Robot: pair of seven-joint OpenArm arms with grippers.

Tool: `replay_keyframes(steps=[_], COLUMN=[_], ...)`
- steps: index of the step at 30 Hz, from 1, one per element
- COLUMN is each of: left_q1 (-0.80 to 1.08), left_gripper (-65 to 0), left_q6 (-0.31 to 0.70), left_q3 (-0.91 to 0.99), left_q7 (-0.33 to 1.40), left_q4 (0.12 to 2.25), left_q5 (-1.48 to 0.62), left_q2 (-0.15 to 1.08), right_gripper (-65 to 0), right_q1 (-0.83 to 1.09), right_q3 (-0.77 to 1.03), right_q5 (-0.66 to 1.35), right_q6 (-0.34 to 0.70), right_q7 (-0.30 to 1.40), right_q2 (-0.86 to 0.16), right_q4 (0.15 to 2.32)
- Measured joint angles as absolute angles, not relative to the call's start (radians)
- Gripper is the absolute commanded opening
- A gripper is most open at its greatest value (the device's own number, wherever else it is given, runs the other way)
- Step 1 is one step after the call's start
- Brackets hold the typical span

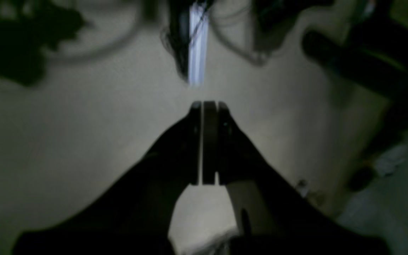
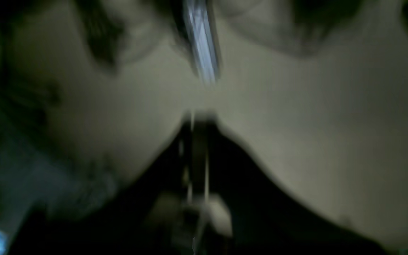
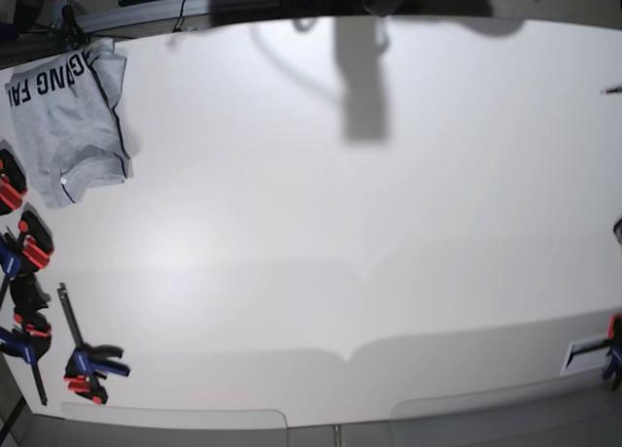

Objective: Fold the T-shirt properly

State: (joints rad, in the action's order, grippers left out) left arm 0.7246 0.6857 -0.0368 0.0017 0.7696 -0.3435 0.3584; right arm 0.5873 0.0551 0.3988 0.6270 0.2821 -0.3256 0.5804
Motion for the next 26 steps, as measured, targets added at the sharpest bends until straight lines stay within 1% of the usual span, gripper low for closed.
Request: replay_keyframes(steps=[2,4,6,9,14,15,17,24,26], left_q1=[0.598,0.491,0.425,0.352,0.289,0.282,0.278,0.294,0.294], left_gripper=[-65.0,-65.0,-65.0,-65.0,-65.0,-65.0,-65.0,-65.0,-65.0], left_q6=[0.627,0.536,0.442,0.342,0.313,0.294,0.295,0.295,0.295], left_q3=[-0.076,-0.099,-0.106,-0.106,-0.105,-0.106,-0.106,-0.106,-0.106], left_q7=[-0.002,0.006,0.0,0.006,-0.004,-0.003,-0.004,-0.002,-0.004], left_q4=[0.659,0.573,0.517,0.481,0.482,0.482,0.482,0.482,0.481], left_q5=[-0.303,-0.275,-0.284,-0.274,-0.185,-0.17,-0.157,-0.156,-0.156], left_q2=[0.307,0.253,0.208,0.164,0.159,0.162,0.162,0.16,0.161], right_gripper=[-65.0,-65.0,-65.0,-65.0,-65.0,-65.0,-65.0,-65.0,-65.0], right_q1=[0.452,0.352,0.288,0.214,0.136,0.127,0.115,0.113,0.11], right_q3=[0.002,-0.032,-0.047,-0.049,-0.05,-0.05,-0.05,-0.05,-0.05], right_q5=[0.4,0.396,0.392,0.334,0.208,0.209,0.21,0.348,0.348], right_q6=[0.589,0.551,0.52,0.482,0.422,0.413,0.41,0.408,0.419], right_q7=[0.282,0.292,0.293,0.294,0.294,0.296,0.291,0.303,0.31], right_q2=[-0.295,-0.259,-0.229,-0.189,-0.128,-0.118,-0.104,-0.084,-0.083], right_q4=[0.445,0.364,0.333,0.331,0.331,0.331,0.331,0.368,0.381])
